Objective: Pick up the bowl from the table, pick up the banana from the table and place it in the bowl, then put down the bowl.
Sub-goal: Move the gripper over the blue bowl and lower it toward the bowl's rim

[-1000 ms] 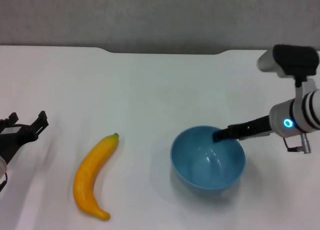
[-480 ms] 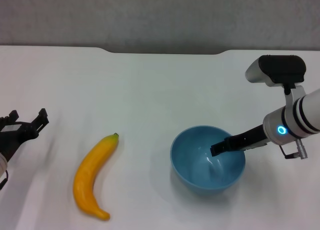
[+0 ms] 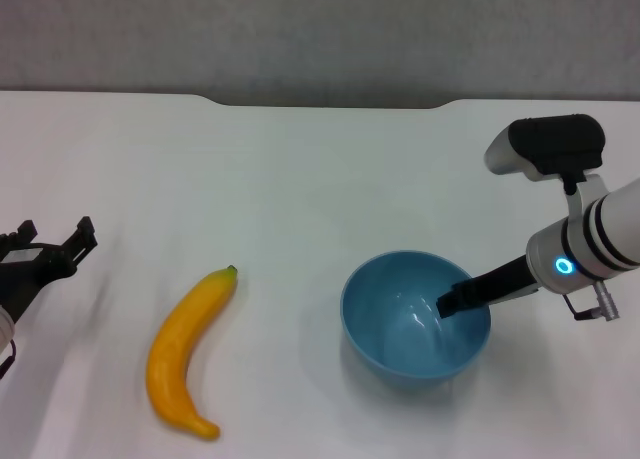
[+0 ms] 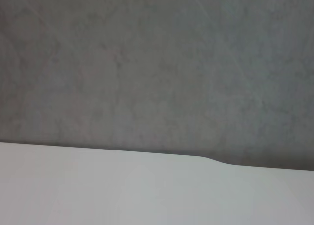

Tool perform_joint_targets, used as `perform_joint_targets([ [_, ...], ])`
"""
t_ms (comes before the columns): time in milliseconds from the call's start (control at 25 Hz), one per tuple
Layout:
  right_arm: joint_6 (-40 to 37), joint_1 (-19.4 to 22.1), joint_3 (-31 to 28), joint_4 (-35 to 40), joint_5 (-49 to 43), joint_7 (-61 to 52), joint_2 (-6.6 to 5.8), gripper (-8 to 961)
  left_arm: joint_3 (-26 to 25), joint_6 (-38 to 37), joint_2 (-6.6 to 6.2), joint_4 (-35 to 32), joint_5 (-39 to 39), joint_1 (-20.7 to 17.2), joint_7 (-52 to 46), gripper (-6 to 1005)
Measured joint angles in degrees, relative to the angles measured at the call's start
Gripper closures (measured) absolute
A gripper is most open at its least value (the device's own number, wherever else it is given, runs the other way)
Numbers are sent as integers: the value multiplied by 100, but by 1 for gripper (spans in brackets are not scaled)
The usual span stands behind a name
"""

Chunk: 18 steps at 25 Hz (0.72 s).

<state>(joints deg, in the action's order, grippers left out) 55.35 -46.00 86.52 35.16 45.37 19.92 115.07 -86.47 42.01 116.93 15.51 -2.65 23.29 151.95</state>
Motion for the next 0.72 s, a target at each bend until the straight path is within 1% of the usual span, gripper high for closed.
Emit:
perform_joint_targets([
  [200, -37, -21, 242, -1, -45, 1, 15, 460, -18, 0, -5, 1, 2, 2, 1, 169],
  [400, -57, -59, 325, -1, -72, -8, 15, 594, -27, 1, -4, 3, 2, 8, 2, 169],
  [640, -91, -75, 335, 18, -89, 100, 15, 661, -28, 1, -3, -3, 2, 9, 2, 170],
  [720, -96, -74, 340, 36, -90, 178, 15, 714, -28, 1, -3, -9, 2, 9, 2, 170],
])
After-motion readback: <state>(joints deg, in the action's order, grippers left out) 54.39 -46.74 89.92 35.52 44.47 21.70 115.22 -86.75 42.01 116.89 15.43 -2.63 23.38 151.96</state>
